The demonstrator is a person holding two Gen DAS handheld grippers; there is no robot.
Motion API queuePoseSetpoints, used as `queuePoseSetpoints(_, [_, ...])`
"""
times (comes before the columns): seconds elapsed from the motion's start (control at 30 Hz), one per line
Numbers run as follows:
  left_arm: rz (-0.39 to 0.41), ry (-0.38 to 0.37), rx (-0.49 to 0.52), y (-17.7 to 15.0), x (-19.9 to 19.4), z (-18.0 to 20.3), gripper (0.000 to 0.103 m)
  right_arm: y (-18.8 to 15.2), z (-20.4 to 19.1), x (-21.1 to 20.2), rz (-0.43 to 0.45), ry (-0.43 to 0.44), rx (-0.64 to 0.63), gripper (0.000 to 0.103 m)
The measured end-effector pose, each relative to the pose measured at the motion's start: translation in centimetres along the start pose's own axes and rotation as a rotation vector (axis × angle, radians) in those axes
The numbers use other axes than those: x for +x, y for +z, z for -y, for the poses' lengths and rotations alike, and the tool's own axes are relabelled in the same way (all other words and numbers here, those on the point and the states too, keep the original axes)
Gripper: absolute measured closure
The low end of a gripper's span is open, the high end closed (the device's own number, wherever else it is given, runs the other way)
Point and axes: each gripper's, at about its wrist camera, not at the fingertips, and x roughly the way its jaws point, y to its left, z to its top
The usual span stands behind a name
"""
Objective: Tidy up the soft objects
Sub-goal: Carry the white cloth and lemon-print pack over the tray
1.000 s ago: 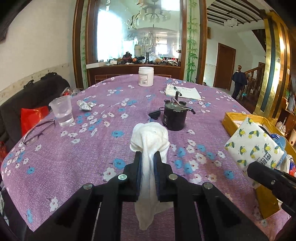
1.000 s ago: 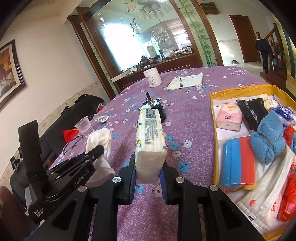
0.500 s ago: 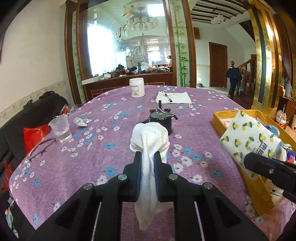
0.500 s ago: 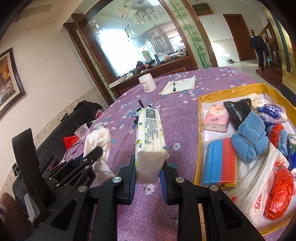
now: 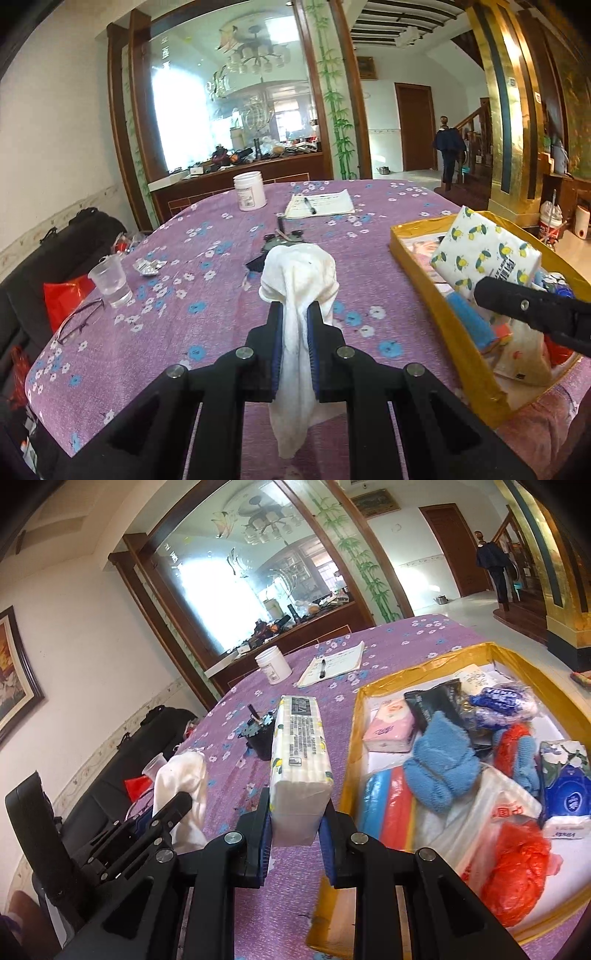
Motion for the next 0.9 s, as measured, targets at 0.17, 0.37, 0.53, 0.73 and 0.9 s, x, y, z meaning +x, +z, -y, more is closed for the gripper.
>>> queuePoseSetpoints(0.17, [0.012, -0.023, 0.047, 0.3, -0.6, 2.4, 0.091, 0.5, 2.0, -1.2, 0.028, -0.013, 0.042, 0.078])
queuePoseSetpoints(0.37, [0.035, -0.059, 0.108, 0.5, -1.6, 5.8, 0.091, 1.0, 4.8, -2.7, 0.06, -0.04, 0.105, 0.078])
queuePoseSetpoints(0.53, [0.049, -0.106, 0.175, 0.4, -2.3, 9.4, 0.09, 1.2, 7.0, -3.7, 0.079, -0.079, 0.147, 0.078])
queuePoseSetpoints(0.73, [0.048, -0.158, 0.243, -0.3, -2.3, 13.1, 0.088, 1.0, 9.0, -4.6, 0.077, -0.133, 0.176, 0.078])
queuePoseSetpoints(0.9, [0.028, -0.183, 0.272, -0.8, -1.9, 15.2, 0.088, 0.9, 10.2, -5.2, 0.072, -0.157, 0.187, 0.078])
